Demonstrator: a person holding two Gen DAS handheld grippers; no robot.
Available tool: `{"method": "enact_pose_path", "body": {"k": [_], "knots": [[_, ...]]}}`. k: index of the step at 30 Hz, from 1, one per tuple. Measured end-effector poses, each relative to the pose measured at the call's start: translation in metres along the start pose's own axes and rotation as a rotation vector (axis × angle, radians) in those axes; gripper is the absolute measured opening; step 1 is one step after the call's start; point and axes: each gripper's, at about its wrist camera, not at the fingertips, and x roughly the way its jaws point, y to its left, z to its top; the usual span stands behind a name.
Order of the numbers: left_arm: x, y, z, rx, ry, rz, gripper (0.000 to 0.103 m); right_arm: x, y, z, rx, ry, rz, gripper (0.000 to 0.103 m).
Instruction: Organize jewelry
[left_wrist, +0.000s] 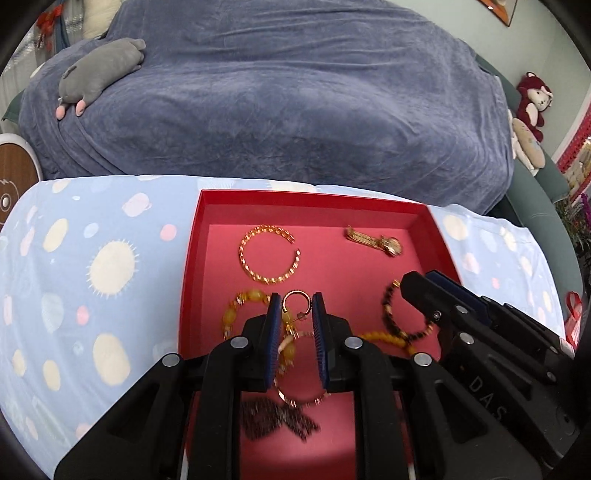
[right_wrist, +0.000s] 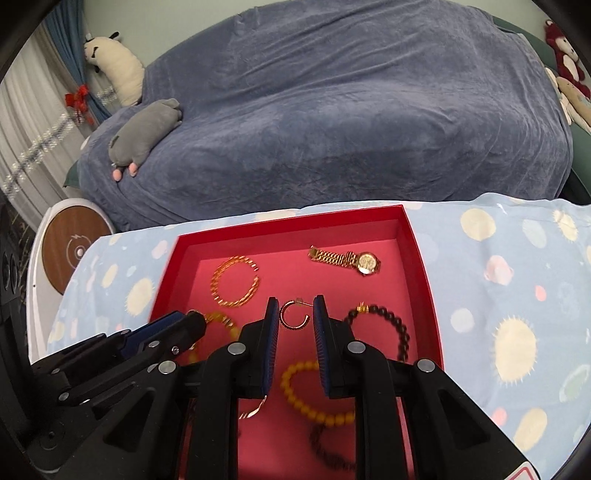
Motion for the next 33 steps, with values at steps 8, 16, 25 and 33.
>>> {"method": "enact_pose_path", "body": {"k": [8, 16, 25, 33], "knots": [[0.031, 0.010, 0.009, -0.017, 0.030, 0.013, 0.017, 0.033, -0.004, 0.007, 0.005, 0.027, 0.001, 0.018], [0.039, 0.013, 0.009, -0.017, 0.037, 0.035, 0.024, 0.039, -0.004, 0.006, 0.004, 0.032, -0.002, 0.022], [0.021, 0.010, 0.004, -0.015, 0.019, 0.064, 0.036, 0.015, -0.001, 0.000, -0.003, 0.029, -0.031, 0.031], [-0.026, 0.000, -0.017, 0.004, -0.010, 0.066, 0.043, -0.039, 0.004, -0.023, -0.017, -0.003, -0.064, 0.033]]}}
